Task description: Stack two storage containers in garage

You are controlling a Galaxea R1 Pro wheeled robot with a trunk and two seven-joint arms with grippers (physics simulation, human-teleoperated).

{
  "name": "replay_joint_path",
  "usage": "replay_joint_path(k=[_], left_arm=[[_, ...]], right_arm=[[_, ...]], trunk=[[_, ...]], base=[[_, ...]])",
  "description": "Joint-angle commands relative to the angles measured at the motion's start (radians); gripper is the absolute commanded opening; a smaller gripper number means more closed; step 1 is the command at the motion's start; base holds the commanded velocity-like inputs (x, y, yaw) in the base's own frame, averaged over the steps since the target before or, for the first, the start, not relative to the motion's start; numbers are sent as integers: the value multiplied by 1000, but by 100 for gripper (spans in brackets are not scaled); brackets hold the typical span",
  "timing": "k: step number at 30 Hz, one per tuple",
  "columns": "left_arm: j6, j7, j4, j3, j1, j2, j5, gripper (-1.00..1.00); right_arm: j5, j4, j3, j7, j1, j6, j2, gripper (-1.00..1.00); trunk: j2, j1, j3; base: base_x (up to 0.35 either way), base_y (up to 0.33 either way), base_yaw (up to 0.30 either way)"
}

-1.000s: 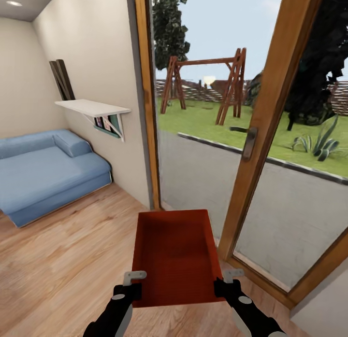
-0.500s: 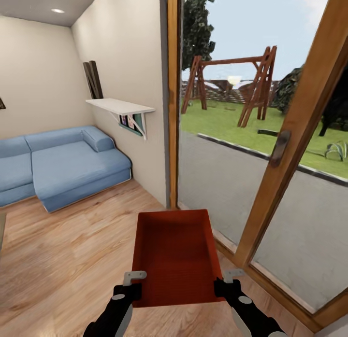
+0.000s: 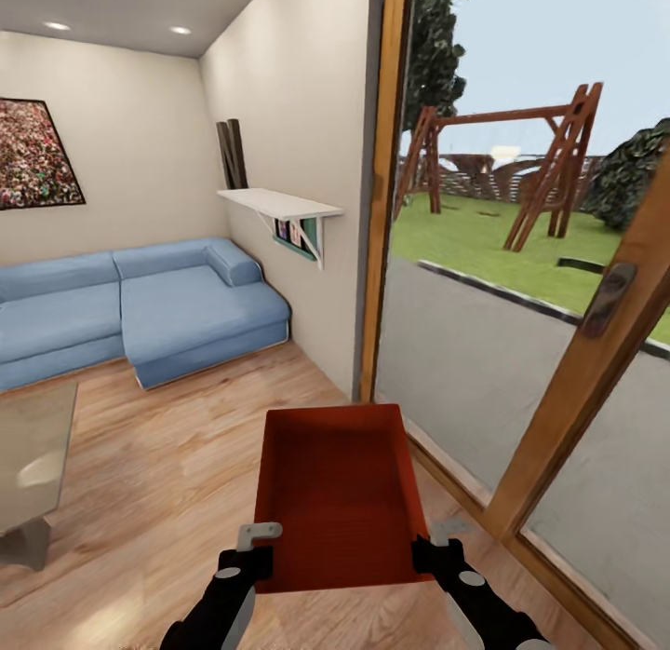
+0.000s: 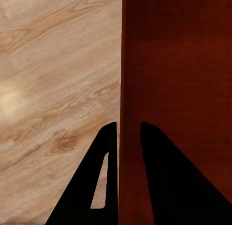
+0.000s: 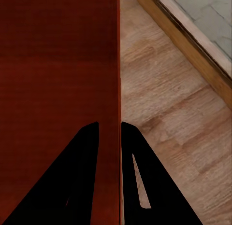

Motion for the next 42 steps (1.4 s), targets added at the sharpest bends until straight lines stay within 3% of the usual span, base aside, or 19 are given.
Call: replay_joint_path(k=[1, 42], left_arm=[[6, 2, -4, -3, -1, -1, -18, -100], [6, 2, -4, -3, -1, -1, -18, -100]], right_arm=[[-14, 4, 5, -2, -2, -4, -7, -100], [-14, 4, 5, -3, -2, -4, -7, -100]], trunk=[[-2, 1, -2], [-2, 1, -2]], base=[[0, 0, 288], [0, 0, 288]])
